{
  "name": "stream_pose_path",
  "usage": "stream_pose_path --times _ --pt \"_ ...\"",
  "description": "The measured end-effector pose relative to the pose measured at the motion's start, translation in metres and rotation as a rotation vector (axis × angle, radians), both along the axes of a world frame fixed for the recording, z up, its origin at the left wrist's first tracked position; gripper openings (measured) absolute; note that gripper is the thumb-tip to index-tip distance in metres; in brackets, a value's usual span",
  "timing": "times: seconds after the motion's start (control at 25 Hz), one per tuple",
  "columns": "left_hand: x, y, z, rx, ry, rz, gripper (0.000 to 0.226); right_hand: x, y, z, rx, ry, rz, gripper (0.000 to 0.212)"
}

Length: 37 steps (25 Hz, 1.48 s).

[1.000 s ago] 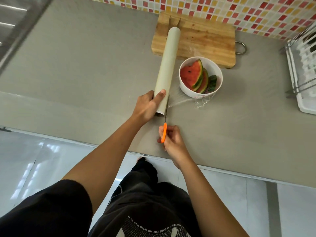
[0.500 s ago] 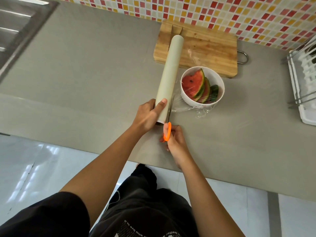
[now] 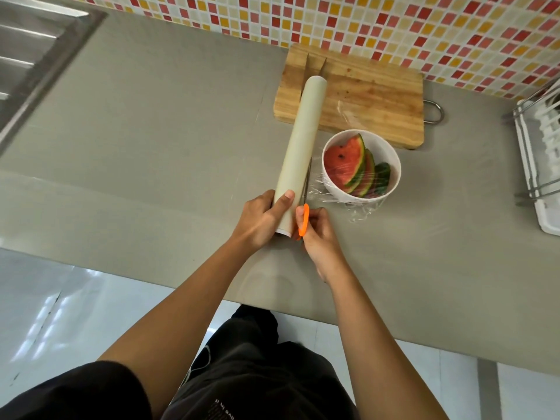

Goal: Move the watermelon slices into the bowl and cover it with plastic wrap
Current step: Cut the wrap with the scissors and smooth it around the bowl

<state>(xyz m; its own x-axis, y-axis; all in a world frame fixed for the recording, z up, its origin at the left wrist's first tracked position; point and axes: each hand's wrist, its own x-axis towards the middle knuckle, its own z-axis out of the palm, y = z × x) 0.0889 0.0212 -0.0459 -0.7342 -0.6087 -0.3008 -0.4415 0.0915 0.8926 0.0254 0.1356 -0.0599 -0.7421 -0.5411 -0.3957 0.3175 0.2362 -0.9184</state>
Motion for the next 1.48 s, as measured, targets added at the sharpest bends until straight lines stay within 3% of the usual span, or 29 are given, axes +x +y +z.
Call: stream_pose_path --times 0.24,0.4,0.6,0.8,1.0,1.2,1.32,1.48 --pt "0.005 -0.008 0.001 -0.044 -0.001 -0.031 0.039 -0.021 -0.02 -0.003 -0.025 0.01 -0.008 0.024" --pt "0.012 -0.008 -0.003 -0.063 0.004 -0.063 0.051 -0.021 -0.023 -0.005 -0.015 0.003 -0.023 0.029" --pt "0.016 -0.01 -0.007 0.094 0.058 -0.009 0.055 -0.014 -0.023 -0.001 -0.04 -0.013 -0.042 0.023" --pt "0.017 -0.02 -0.007 0.21 0.054 -0.002 0.069 0.007 -0.014 0.002 0.031 -0.109 -0.048 0.042" --pt "0.018 -0.023 -0.005 0.19 0.054 -0.02 0.066 -0.005 -0.031 0.011 -0.002 -0.106 -0.029 0.043" --pt "0.02 -0.023 -0.004 0.19 0.073 -0.028 0.06 -0.02 -0.044 0.007 -0.068 -0.041 -0.078 0.028" --pt "0.023 -0.025 -0.005 0.152 0.046 -0.043 0.047 -0.02 -0.045 0.003 -0.086 -0.038 -0.077 0.03" --pt "0.029 -0.029 -0.005 0.132 0.031 -0.056 0.05 -0.019 -0.048 0.003 -0.062 -0.047 -0.095 0.022"
